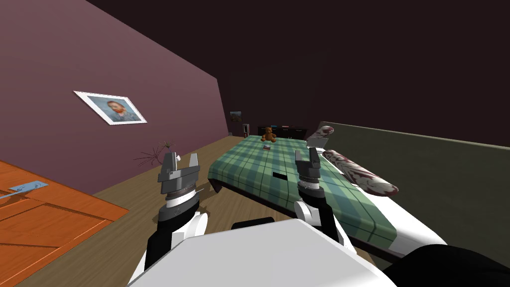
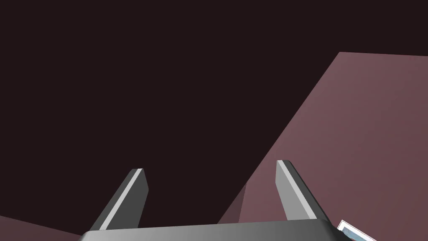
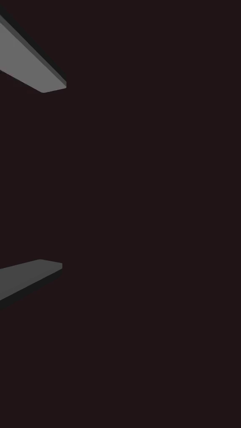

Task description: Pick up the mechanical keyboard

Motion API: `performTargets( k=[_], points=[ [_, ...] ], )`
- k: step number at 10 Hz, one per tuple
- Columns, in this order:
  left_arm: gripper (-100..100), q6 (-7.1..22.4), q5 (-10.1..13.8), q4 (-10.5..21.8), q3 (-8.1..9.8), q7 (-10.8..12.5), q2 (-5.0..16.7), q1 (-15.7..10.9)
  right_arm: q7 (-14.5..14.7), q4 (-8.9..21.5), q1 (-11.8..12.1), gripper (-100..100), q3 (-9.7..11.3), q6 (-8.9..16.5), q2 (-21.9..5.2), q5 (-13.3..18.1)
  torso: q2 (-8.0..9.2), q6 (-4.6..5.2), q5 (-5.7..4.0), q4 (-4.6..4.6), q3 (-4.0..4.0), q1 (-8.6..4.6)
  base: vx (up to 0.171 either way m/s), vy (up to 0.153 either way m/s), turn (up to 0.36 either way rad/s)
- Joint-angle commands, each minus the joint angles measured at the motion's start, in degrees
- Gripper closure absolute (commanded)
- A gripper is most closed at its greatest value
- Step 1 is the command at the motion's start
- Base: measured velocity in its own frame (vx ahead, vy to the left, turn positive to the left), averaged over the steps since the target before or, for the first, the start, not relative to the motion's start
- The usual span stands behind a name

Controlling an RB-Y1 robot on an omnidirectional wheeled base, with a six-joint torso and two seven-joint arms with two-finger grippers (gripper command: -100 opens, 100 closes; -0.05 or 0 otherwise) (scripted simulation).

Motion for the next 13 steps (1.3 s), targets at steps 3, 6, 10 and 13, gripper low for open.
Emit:
performTargets(
  k=[3,6,10,13],
  points=[
    [0,0.00,0.00,0.00,0.00,0.00,0.00,0.00,2.14,1.48,-1.25,-100,1.47,0.98,-5.15,1.05,0.04,-0.01,0.02,0.01,0.02,0.11,-0.015,0.032,0.033],
    [0,0.00,0.00,0.00,0.00,0.00,0.00,0.00,4.55,3.95,-2.41,-100,3.83,2.49,-10.55,2.60,0.13,-0.01,0.04,0.03,0.08,0.18,-0.039,0.050,0.040],
    [0,0.00,0.00,0.00,0.00,0.00,0.00,0.00,7.53,7.75,-3.66,-100,7.45,4.71,-17.16,4.89,0.17,0.01,0.04,0.04,0.10,0.14,-0.045,0.047,0.045],
    [0,0.00,0.00,0.00,0.00,0.00,0.00,0.00,9.83,11.00,-4.51,-100,10.53,6.60,-21.62,6.82,0.11,0.02,0.04,0.03,0.06,0.15,-0.025,0.043,0.051]
  ],
)
